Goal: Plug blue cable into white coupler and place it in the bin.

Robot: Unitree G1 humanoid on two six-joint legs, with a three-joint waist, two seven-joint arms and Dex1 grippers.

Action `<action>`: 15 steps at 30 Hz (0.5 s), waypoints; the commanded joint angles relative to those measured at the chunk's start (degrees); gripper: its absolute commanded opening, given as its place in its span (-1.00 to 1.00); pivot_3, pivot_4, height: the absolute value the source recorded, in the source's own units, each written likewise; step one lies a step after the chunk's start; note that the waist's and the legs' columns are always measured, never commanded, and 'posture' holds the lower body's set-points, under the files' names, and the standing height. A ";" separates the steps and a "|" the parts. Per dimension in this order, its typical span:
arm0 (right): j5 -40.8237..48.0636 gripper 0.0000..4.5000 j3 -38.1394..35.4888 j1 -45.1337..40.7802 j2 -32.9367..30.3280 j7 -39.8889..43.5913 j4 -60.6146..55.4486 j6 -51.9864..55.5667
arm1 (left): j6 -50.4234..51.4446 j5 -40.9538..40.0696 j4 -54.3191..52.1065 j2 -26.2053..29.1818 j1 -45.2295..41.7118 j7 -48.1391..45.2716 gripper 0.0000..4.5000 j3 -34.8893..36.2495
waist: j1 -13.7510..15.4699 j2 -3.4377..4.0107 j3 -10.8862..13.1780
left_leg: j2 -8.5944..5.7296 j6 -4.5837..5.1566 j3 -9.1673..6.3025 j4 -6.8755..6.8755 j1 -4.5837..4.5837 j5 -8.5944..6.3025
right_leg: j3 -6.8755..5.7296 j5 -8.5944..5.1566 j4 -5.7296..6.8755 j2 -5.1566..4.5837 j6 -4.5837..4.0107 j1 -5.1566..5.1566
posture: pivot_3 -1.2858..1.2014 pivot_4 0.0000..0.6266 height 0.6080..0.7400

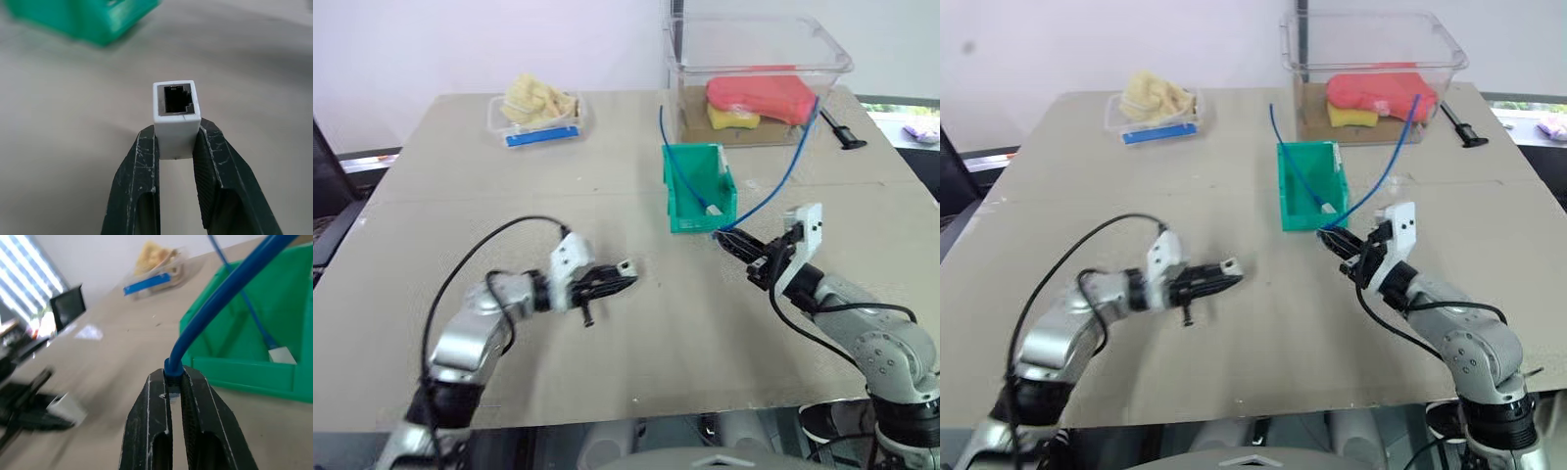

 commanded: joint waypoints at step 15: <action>-20.61 -1.00 15.40 -20.19 -6.70 26.23 15.01 -7.66 | -8.71 16.23 18.92 -7.66 -15.96 -0.37 -0.84 -14.79 | 0.29 -0.04 0.01 | 0.02 -0.01 -0.01 0.00 -0.28 0.00 | -0.05 0.01 -0.09 -0.06 -0.02 -0.19 | 0.03 -0.52 1.00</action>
